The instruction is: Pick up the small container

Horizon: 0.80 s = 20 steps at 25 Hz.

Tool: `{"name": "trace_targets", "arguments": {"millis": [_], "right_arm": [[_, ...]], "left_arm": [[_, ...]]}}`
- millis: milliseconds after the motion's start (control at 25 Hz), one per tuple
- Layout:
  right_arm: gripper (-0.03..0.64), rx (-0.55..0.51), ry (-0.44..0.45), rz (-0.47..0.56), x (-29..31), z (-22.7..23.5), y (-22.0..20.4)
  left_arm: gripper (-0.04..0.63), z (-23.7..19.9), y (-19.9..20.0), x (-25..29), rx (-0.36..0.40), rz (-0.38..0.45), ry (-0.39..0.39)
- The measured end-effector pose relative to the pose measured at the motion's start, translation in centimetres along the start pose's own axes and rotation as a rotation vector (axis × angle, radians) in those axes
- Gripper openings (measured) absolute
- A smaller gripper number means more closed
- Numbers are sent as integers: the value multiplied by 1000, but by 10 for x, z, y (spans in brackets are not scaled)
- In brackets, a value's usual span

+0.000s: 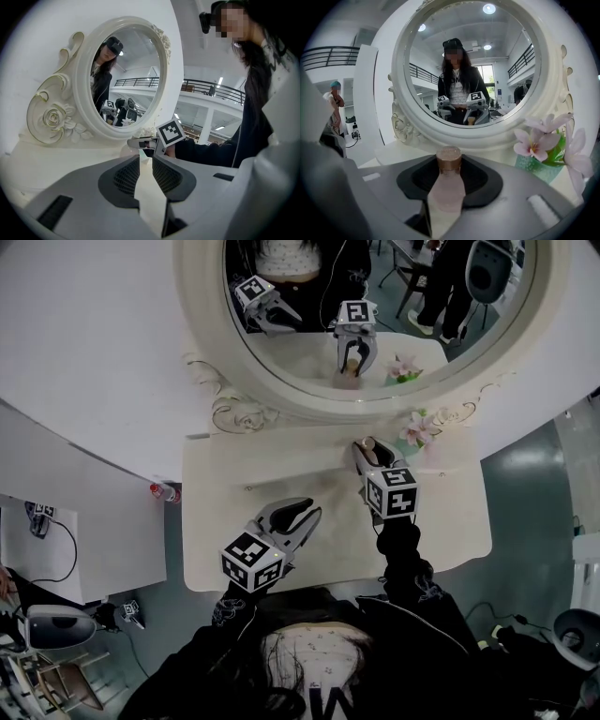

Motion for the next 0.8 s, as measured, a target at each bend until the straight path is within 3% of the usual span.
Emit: {"name": "trace_targets", "arguments": {"millis": [600, 800], "right_arm": [[147, 10, 130, 42, -54, -57, 19], [147, -8, 173, 67, -80, -78, 28]], "left_arm": [[64, 16, -5, 4, 1, -23, -31], [108, 25, -11, 5, -5, -47, -47]]}}
Point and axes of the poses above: the fingertips, and each gripper's own axes: x forward along the fingers, z to its right, y out of its top, the point moved 1 cm from there along -x, backward along the fingers, and after that the axes turned 12 degrees about x, right-handed, at the moved point
